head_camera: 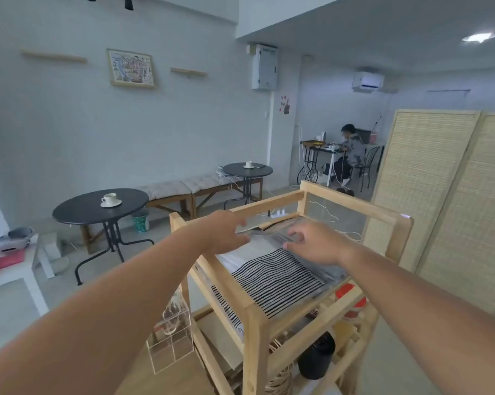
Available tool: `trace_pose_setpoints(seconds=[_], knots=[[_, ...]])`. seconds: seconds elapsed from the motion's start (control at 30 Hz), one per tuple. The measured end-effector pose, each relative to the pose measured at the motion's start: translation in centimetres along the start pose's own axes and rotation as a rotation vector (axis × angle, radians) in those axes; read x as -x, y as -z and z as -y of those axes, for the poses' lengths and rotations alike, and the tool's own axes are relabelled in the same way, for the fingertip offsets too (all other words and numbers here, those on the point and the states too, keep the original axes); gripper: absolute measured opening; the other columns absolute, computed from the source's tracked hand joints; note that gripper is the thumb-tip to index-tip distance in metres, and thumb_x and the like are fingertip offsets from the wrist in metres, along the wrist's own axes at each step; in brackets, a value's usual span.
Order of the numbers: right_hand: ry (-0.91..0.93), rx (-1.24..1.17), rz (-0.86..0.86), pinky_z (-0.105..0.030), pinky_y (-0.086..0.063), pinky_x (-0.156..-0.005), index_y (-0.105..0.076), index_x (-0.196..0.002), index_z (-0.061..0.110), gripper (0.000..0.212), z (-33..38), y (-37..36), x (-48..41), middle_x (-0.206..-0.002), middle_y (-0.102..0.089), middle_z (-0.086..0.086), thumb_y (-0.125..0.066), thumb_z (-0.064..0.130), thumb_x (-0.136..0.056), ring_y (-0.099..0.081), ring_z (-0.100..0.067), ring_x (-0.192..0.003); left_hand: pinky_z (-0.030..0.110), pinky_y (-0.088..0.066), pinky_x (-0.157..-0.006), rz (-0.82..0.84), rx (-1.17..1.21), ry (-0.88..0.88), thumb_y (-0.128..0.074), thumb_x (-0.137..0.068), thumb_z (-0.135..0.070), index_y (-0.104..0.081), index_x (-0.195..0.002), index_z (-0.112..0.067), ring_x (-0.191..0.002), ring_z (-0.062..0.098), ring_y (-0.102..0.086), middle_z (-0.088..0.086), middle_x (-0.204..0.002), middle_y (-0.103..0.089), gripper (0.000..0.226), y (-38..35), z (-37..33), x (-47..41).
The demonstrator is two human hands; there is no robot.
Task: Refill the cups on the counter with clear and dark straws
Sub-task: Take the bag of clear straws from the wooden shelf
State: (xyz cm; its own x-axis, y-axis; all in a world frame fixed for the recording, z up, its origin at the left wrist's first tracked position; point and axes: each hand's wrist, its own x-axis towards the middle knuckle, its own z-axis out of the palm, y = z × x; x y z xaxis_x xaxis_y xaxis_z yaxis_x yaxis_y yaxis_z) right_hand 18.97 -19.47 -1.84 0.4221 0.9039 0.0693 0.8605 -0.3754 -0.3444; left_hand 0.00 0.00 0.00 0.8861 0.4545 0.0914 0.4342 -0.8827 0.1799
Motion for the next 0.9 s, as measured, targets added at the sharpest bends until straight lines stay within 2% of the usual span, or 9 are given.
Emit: trace_pose_setpoints(seconds=[0.13, 0.27, 0.33, 0.43, 0.57, 0.7, 0.77, 0.83, 0.9], knots=[[-0.039, -0.006, 0.112, -0.032, -0.046, -0.099, -0.059, -0.148, 0.025, 0.060, -0.5, -1.7, -0.6, -0.147, -0.063, 0.000, -0.061, 0.062, -0.101, -0.061, -0.018, -0.128, 0.037, -0.039, -0.108, 0.066, -0.056, 0.013, -0.056, -0.096, -0.057, -0.049, -0.147, -0.025, -0.136, 0.022, -0.050, -0.001, -0.151, -0.052, 0.061, -0.7, 0.2, -0.6], [-0.062, -0.024, 0.124, -0.040, -0.050, -0.110, -0.062, -0.145, 0.024, 0.062, -0.5, -3.0, -1.5, -0.146, -0.065, 0.001, -0.067, 0.062, -0.097, -0.062, -0.020, -0.129, 0.036, -0.039, -0.107, 0.057, -0.044, 0.031, -0.056, -0.098, -0.056, -0.049, -0.147, -0.023, -0.134, 0.023, -0.051, 0.001, -0.149, -0.054, 0.060, -0.7, -0.1, -1.0], [-0.085, -0.047, 0.131, -0.034, -0.048, -0.103, -0.061, -0.144, 0.023, 0.063, -0.4, -3.4, -1.7, -0.145, -0.064, 0.001, -0.073, 0.059, -0.094, -0.061, -0.020, -0.126, 0.037, -0.039, -0.108, 0.053, -0.039, 0.045, -0.055, -0.098, -0.055, -0.050, -0.147, -0.023, -0.135, 0.023, -0.050, 0.001, -0.149, -0.053, 0.059, -0.7, -0.1, -1.0], [-0.137, -0.110, 0.080, -0.032, -0.046, -0.091, -0.062, -0.140, 0.017, 0.056, 0.0, -3.9, -2.1, -0.133, -0.068, -0.002, -0.081, 0.043, -0.093, -0.061, -0.018, -0.107, 0.039, -0.040, -0.109, 0.027, -0.021, 0.056, -0.054, -0.098, -0.054, -0.051, -0.147, -0.024, -0.135, 0.024, -0.050, 0.001, -0.149, -0.053, 0.057, -0.6, -0.1, -0.8], [-0.234, -0.239, 0.035, -0.034, -0.051, -0.074, -0.076, -0.104, 0.005, 0.018, 0.5, -4.2, -3.0, -0.092, -0.073, -0.003, -0.079, 0.021, -0.096, -0.068, -0.018, -0.084, 0.039, -0.044, -0.108, -0.025, -0.009, 0.068, -0.052, -0.099, -0.053, -0.056, -0.143, -0.023, -0.131, 0.024, -0.053, 0.002, -0.145, -0.056, 0.053, -0.2, -0.2, -0.6], [-0.254, -0.293, -0.006, -0.036, -0.054, -0.070, -0.074, -0.085, 0.005, 0.018, 1.0, -3.4, -2.9, -0.084, -0.073, -0.011, -0.069, 0.012, -0.100, -0.072, -0.028, -0.086, 0.041, -0.045, -0.109, -0.048, 0.003, 0.095, -0.052, -0.101, -0.048, -0.057, -0.141, -0.022, -0.131, 0.025, -0.054, 0.002, -0.144, -0.057, 0.048, 0.3, -0.3, 0.0], [-0.241, -0.312, -0.032, -0.033, -0.051, -0.066, -0.072, -0.081, 0.013, 0.023, 1.1, -2.5, -2.6, -0.084, -0.072, -0.006, -0.063, 0.011, -0.102, -0.071, -0.026, -0.086, 0.037, -0.048, -0.100, -0.072, 0.034, 0.113, -0.051, -0.101, -0.047, -0.059, -0.137, -0.022, -0.123, 0.024, -0.058, 0.001, -0.138, -0.060, 0.044, 0.7, -0.4, 0.3], [-0.236, -0.368, -0.046, -0.037, -0.057, -0.073, -0.072, -0.091, 0.015, 0.020, 1.1, -1.3, -2.3, -0.094, -0.074, -0.006, -0.058, 0.010, -0.104, -0.070, -0.025, -0.091, 0.034, -0.050, -0.087, -0.098, 0.075, 0.139, -0.048, -0.102, -0.043, -0.063, -0.127, -0.020, -0.109, 0.024, -0.062, 0.002, -0.125, -0.065, 0.037, 1.1, -0.5, 0.6], [-0.228, -0.399, -0.070, -0.049, -0.060, -0.091, -0.070, -0.110, 0.012, 0.017, 1.1, 0.2, -1.9, -0.107, -0.073, -0.011, -0.053, 0.010, -0.104, -0.070, -0.029, -0.101, 0.034, -0.051, -0.083, -0.145, 0.131, 0.169, -0.048, -0.101, -0.040, -0.065, -0.119, -0.018, -0.103, 0.023, -0.062, 0.002, -0.117, -0.067, 0.033, 1.6, -0.5, 0.9]])
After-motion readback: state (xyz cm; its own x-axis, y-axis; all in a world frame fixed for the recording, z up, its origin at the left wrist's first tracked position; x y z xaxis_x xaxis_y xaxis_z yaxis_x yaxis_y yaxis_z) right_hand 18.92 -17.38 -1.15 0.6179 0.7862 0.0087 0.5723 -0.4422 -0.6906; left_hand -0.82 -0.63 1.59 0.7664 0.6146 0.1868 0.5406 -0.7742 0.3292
